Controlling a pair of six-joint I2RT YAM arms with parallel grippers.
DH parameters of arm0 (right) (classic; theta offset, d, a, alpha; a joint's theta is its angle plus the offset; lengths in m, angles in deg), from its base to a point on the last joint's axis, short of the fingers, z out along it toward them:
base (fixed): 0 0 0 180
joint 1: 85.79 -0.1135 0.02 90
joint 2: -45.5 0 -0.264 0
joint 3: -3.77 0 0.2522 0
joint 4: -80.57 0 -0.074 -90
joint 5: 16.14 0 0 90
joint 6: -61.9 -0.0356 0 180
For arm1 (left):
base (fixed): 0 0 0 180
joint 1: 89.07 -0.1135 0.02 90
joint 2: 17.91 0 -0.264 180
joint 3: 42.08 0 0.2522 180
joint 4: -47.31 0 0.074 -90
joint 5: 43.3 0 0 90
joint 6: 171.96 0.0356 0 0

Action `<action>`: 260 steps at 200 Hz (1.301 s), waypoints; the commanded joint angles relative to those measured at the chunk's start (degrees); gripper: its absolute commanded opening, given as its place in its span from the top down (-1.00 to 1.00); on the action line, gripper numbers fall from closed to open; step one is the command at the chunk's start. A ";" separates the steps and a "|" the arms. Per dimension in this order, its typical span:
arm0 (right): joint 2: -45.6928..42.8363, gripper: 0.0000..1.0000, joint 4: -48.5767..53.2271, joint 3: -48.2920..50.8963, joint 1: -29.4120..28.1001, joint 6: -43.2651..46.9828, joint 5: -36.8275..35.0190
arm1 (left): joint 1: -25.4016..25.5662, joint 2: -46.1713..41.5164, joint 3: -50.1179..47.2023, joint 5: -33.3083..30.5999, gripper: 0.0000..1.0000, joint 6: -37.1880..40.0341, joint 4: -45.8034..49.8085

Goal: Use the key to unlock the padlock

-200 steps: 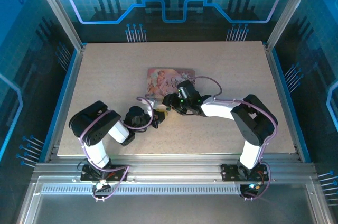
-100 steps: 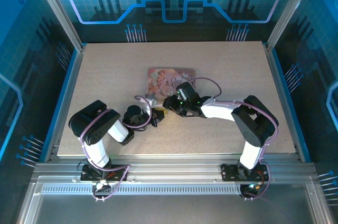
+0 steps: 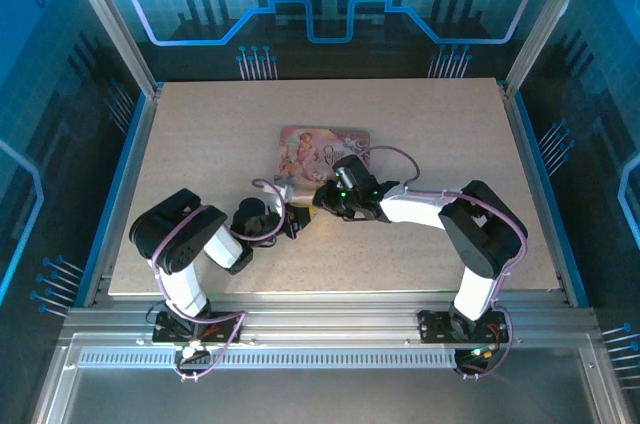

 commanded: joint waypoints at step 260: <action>0.97 1.00 3.86 0.39 0.27 -7.22 3.65 | -3.59 3.58 1.55 9.00 1.00 -6.46 -4.50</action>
